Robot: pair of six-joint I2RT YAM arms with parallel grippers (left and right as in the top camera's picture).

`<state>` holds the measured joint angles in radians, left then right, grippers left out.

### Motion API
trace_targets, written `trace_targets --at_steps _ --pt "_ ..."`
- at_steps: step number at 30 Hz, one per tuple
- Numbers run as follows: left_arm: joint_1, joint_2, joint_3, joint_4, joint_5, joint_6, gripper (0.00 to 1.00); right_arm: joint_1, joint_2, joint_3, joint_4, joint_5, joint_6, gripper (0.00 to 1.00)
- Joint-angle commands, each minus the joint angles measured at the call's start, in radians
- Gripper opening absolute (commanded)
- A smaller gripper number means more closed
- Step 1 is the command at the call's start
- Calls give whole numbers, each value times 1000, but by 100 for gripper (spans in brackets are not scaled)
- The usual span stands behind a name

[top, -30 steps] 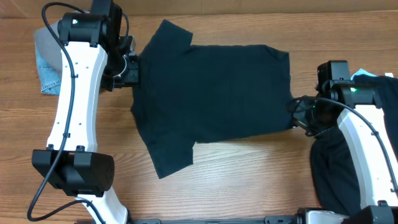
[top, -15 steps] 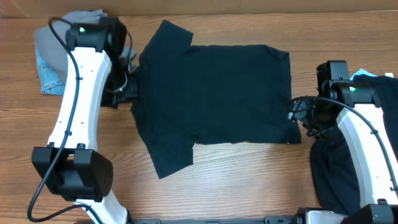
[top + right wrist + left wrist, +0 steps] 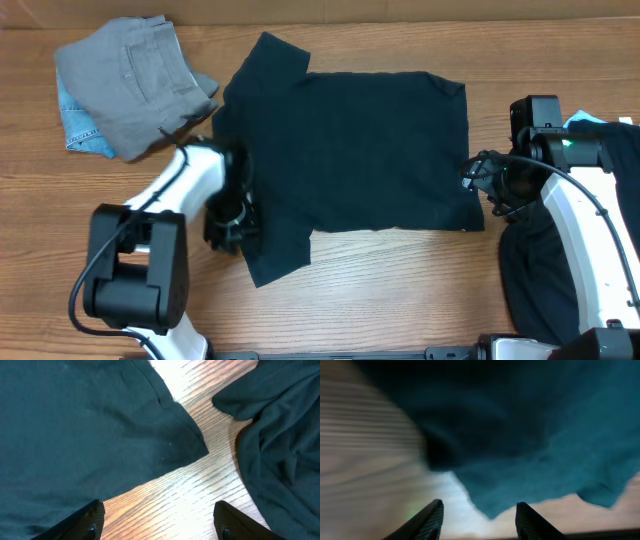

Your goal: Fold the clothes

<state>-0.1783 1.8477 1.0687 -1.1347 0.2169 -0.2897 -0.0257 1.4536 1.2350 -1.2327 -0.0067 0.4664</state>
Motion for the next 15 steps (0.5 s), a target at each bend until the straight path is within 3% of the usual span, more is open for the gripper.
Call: trace_targets --at_steps 1,4,9,15 --pt "-11 -33 -80 55 50 -70 49 0 3 8 8 13 -3 73" --pt "-13 -33 -147 125 50 -98 43 0 11 8 23 13 -2 74" --pt "-11 -33 -181 171 47 -119 5 0 37 -13 53 13 0 74" --pt "23 -57 -145 82 5 -118 4 -4 75 -105 109 4 36 73"
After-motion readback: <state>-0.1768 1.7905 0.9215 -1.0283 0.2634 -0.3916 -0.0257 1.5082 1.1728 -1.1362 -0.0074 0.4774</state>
